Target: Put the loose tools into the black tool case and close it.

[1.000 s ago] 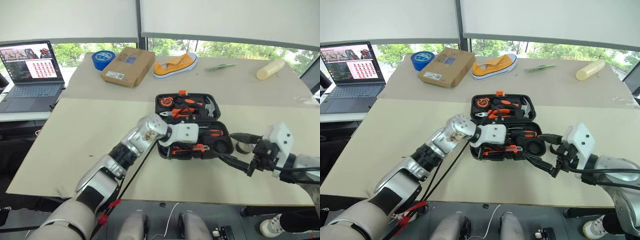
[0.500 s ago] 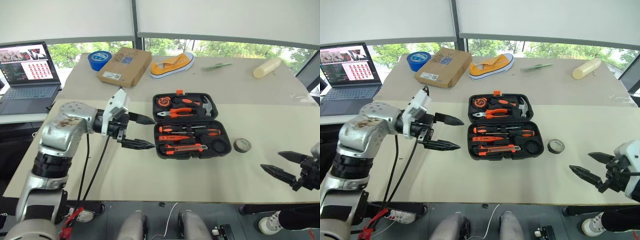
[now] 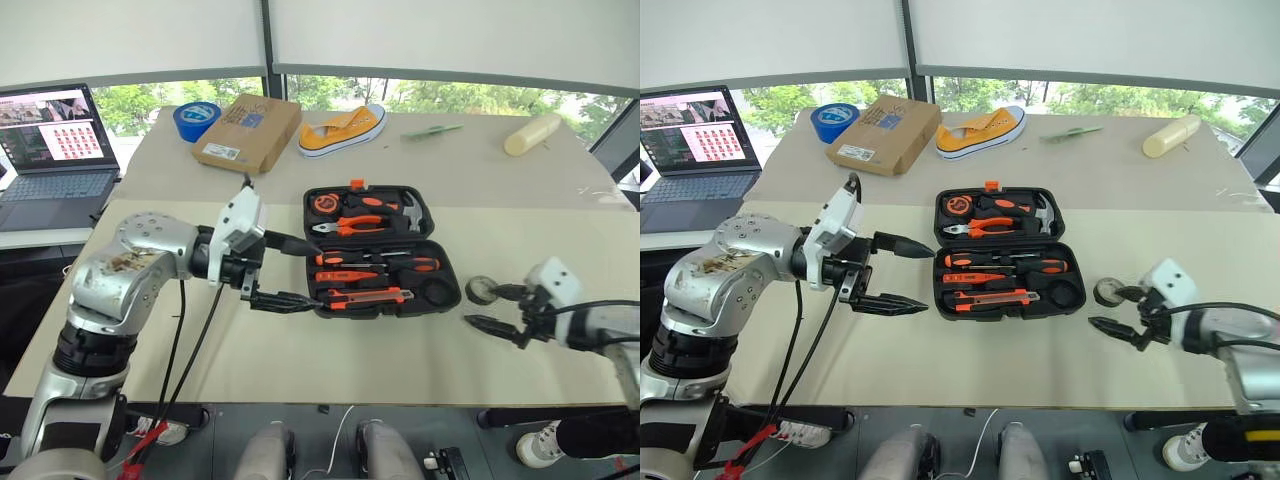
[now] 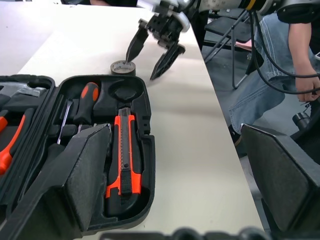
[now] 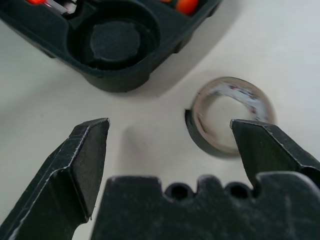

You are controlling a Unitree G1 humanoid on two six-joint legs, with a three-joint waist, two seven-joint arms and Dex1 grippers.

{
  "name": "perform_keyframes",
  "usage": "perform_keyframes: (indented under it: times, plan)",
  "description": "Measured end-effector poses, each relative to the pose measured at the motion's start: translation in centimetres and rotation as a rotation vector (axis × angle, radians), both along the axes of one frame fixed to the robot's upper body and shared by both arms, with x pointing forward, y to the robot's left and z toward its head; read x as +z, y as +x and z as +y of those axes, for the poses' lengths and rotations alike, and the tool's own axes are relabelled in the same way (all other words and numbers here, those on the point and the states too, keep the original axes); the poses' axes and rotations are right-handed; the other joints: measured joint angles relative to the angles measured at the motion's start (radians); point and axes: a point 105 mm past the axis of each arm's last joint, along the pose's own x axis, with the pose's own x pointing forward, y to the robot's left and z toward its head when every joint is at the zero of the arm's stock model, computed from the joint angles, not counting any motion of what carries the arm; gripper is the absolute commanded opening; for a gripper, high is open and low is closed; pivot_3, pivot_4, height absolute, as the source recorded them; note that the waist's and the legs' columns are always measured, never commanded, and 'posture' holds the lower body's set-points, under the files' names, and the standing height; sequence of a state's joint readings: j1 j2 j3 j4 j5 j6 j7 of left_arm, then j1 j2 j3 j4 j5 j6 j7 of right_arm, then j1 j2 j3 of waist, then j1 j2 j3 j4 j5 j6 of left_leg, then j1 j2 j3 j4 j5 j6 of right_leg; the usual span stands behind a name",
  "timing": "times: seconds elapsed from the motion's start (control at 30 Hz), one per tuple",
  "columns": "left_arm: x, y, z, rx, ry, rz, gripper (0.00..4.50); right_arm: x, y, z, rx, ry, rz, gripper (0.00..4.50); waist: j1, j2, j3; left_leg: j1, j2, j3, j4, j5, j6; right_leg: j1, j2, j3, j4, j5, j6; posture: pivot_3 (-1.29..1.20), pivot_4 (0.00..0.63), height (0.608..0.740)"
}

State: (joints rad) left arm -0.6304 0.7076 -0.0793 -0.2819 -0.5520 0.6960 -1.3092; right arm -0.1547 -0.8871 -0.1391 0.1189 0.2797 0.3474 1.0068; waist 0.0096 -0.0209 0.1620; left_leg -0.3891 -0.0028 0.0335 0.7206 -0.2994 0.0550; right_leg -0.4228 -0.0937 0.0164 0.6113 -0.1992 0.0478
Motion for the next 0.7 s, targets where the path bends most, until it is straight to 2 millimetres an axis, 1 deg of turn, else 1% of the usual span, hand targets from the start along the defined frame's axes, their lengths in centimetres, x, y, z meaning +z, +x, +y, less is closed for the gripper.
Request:
perform_keyframes:
  times: [0.07,0.1,0.13,0.2,0.23,0.27,0.3,0.33,0.37,0.47,0.53,0.57,0.6,0.67,0.7]
  plan:
    - [-0.1,-0.1,-0.1,-0.008,0.007,-0.005,4.50,-0.1,0.7,-0.1,-0.004,-0.025,-0.014,3.01,0.002,0.000,0.000,0.000,0.000,0.000,0.000,0.000,0.000,0.000,0.000,0.000,0.000,0.000,0.000,0.00,0.150,0.735]
    - [-0.1,-0.1,-0.2,-0.013,0.011,-0.009,4.50,-0.2,0.8,-0.2,-0.005,-0.032,-0.016,2.79,0.003,0.000,0.000,0.000,0.000,0.000,0.000,0.000,0.000,0.000,0.000,-0.001,0.000,0.000,0.000,0.00,0.150,0.735]
    - [-0.2,-0.2,-0.1,-0.015,0.016,-0.012,4.50,-0.3,1.0,-0.2,-0.006,-0.034,-0.017,2.33,0.002,0.000,0.000,0.000,0.000,0.000,0.000,0.000,0.000,0.000,0.000,-0.001,0.000,0.000,0.000,0.00,0.150,0.735]
    - [-0.2,-0.2,-0.2,-0.021,0.020,-0.028,4.50,-0.7,1.1,-0.2,-0.005,-0.034,-0.016,1.70,0.002,0.000,0.000,0.000,0.000,0.000,-0.001,0.000,0.000,0.000,0.000,-0.001,0.000,0.000,0.000,0.00,0.150,0.735]
    - [-0.2,-0.1,-0.2,-0.021,0.023,-0.031,4.50,-0.7,1.2,-0.2,-0.001,-0.036,-0.021,1.30,0.001,0.000,0.000,0.000,0.000,0.000,-0.001,0.000,0.000,0.001,0.000,-0.001,0.000,0.000,0.000,0.00,0.150,0.735]
    - [-0.3,-0.1,-0.2,-0.022,0.025,-0.032,4.50,-0.7,1.2,-0.2,0.000,-0.037,-0.025,1.10,0.001,0.000,0.000,0.000,0.000,0.000,-0.001,0.000,0.000,0.001,0.000,-0.001,0.000,0.000,0.000,0.00,0.150,0.735]
    - [-0.4,-0.1,-0.3,-0.025,0.029,-0.033,4.50,-0.7,1.2,-0.2,0.001,-0.037,-0.028,0.66,0.001,0.000,0.000,0.000,0.000,0.000,0.000,0.000,0.000,0.001,0.000,-0.001,0.000,0.000,0.000,0.00,0.150,0.735]
    - [-0.4,-0.1,-0.3,-0.027,0.031,-0.037,4.50,-0.7,1.2,-0.2,0.000,-0.038,-0.030,0.32,0.002,0.000,0.000,0.000,0.000,0.000,0.000,0.000,0.000,0.001,0.000,-0.001,0.000,0.000,0.000,0.00,0.150,0.735]
    - [-0.5,-0.1,-0.4,-0.029,0.032,-0.038,4.50,-0.6,1.2,-0.3,-0.004,-0.035,-0.036,0.10,0.002,0.000,0.000,0.000,0.000,0.000,0.000,0.000,0.000,0.001,0.000,-0.001,0.000,0.000,0.000,0.00,0.150,0.735]
    - [-0.5,-0.2,-0.4,-0.034,0.034,-0.039,4.50,-0.4,1.0,-0.5,-0.012,-0.019,-0.040,0.10,0.002,0.000,0.000,0.000,0.000,0.000,-0.001,0.000,0.000,0.000,0.000,-0.001,0.000,0.000,0.000,0.00,0.150,0.735]
    - [-0.7,-0.3,-0.5,-0.047,0.041,-0.038,4.50,0.3,0.8,-0.4,-0.014,0.027,-0.049,0.10,0.001,0.000,0.000,0.000,0.000,0.000,-0.001,0.000,0.000,0.000,0.000,0.000,0.001,0.000,0.000,0.00,0.150,0.735]
    - [-0.8,-0.3,-0.5,-0.052,0.043,-0.039,4.50,0.9,0.7,-0.1,-0.004,0.051,-0.062,0.10,0.001,0.000,0.000,0.000,0.000,0.000,-0.001,0.000,0.000,0.000,0.000,0.000,0.001,0.000,0.000,0.00,0.150,0.735]
    - [-0.9,-0.3,-0.6,-0.057,0.047,-0.041,4.50,1.7,0.7,0.4,0.015,0.081,-0.072,0.10,0.000,0.000,0.000,0.000,0.000,0.000,-0.001,0.000,0.000,0.000,0.000,0.000,0.001,0.000,0.000,0.00,0.150,0.735]
    - [-1.3,-0.3,-0.8,-0.069,0.063,-0.042,4.50,4.0,0.2,3.6,0.145,0.114,-0.115,0.10,-0.006,0.000,0.000,0.000,0.001,0.000,-0.003,0.000,0.000,0.000,0.001,0.000,0.001,0.000,0.000,0.00,0.150,0.735]
    - [-1.5,-0.4,-0.9,-0.081,0.064,-0.042,4.50,4.8,0.0,4.8,0.194,0.114,-0.133,0.10,-0.007,0.000,0.000,0.001,0.001,-0.001,-0.003,0.000,0.000,0.000,0.001,0.000,0.001,0.000,0.000,0.00,0.150,0.735]
